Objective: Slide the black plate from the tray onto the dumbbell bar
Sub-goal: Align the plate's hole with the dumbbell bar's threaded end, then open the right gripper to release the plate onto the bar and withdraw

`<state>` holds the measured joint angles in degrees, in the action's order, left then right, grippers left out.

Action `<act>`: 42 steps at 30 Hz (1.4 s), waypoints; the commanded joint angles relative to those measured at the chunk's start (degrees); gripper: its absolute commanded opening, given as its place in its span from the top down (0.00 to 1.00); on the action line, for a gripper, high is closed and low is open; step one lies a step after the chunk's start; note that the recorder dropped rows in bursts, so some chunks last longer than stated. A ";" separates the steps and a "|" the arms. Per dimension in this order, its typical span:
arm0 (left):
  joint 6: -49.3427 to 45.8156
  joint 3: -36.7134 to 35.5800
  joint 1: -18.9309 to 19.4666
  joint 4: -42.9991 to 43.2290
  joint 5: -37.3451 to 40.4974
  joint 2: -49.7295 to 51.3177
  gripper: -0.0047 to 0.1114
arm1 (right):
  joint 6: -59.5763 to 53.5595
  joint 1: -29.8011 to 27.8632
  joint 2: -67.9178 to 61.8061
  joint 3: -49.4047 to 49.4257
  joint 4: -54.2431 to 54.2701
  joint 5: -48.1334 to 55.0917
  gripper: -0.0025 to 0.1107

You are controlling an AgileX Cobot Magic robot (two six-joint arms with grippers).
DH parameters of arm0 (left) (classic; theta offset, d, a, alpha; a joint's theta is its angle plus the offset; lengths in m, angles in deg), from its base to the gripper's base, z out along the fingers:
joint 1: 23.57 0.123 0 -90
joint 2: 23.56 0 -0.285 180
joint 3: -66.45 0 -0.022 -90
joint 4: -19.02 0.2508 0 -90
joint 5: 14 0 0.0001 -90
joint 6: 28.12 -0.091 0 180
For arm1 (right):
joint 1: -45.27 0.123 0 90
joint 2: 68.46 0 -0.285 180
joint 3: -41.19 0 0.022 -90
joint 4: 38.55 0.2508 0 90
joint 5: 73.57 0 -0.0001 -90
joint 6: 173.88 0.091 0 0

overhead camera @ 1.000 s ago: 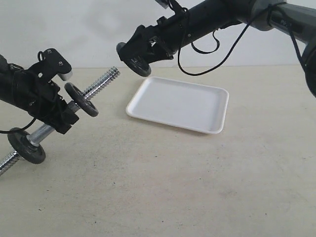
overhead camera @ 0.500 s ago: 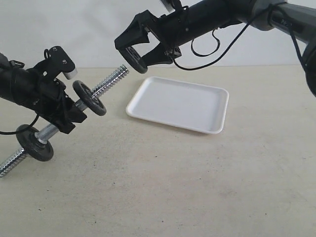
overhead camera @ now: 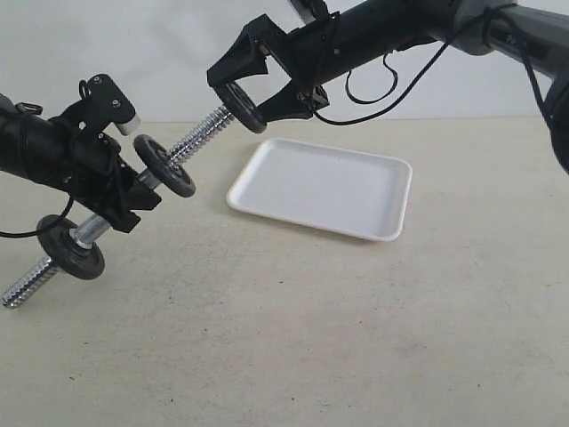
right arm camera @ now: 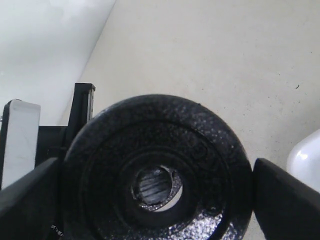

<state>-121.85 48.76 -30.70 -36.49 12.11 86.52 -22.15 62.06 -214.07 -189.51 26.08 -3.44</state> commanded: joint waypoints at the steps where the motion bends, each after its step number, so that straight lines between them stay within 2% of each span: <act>1: -5.89 1.81 -0.21 -10.74 -2.53 -3.00 0.92 | 0.09 0.21 1.28 -0.65 3.73 -0.17 0.98; 12: -7.26 1.81 -0.21 -11.54 -3.76 -3.00 0.92 | 0.09 3.79 1.28 -0.65 3.95 -0.17 0.98; 20: -7.26 1.81 -0.21 -11.54 -3.76 -3.00 0.92 | 0.32 4.02 1.28 -0.65 3.93 -0.17 0.98; 31: -7.26 1.81 -0.21 -12.12 -3.43 -3.00 0.92 | -2.01 4.38 1.28 -0.65 0.44 -0.17 0.98; 42: -7.26 1.81 -0.21 -13.18 -3.15 -3.00 0.92 | -3.36 7.65 1.28 -0.65 -4.08 -0.17 0.96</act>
<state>-129.68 48.76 -30.84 -42.99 10.69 86.55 -23.58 68.37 -214.07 -189.42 20.28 -6.30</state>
